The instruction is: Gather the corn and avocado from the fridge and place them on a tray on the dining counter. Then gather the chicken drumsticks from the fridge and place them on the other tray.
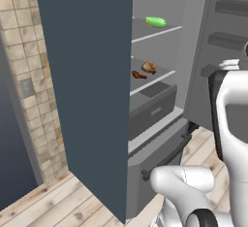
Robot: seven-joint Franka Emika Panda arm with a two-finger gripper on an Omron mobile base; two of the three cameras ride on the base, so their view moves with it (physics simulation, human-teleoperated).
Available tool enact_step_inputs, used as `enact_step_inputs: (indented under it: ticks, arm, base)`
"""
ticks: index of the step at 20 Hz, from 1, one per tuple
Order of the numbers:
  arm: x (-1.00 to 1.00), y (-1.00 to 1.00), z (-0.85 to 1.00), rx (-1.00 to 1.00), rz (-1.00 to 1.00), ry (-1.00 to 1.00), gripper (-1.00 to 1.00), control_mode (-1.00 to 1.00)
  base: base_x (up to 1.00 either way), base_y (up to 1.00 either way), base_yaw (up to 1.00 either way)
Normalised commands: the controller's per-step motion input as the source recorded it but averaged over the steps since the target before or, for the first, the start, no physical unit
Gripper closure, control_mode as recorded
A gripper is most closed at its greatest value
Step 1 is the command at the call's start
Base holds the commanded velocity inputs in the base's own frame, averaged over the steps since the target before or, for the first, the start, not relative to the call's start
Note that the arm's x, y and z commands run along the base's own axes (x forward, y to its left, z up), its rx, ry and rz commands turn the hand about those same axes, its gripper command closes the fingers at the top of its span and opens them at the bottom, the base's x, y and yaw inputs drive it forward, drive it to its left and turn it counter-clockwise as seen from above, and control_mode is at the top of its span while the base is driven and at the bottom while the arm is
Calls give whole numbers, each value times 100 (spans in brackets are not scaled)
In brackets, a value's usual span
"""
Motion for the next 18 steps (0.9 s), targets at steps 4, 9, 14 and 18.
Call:
enact_step_inputs:
  ticks: [4, 9, 14, 18]
  arm:
    - [-10, 19, 0, 34, 10, -11, -100, -100]
    - [4, 29, -13, 20, 13, -4, -100, -100]
    - [3, 19, -10, 2, 6, 2, -100, -100]
    - [0, 0, -4, 0, 0, 1, -100, -100]
  base:
    - [0, 0, 0]
    - [0, 0, 0]
    - [0, 0, 0]
    - [0, 0, 0]
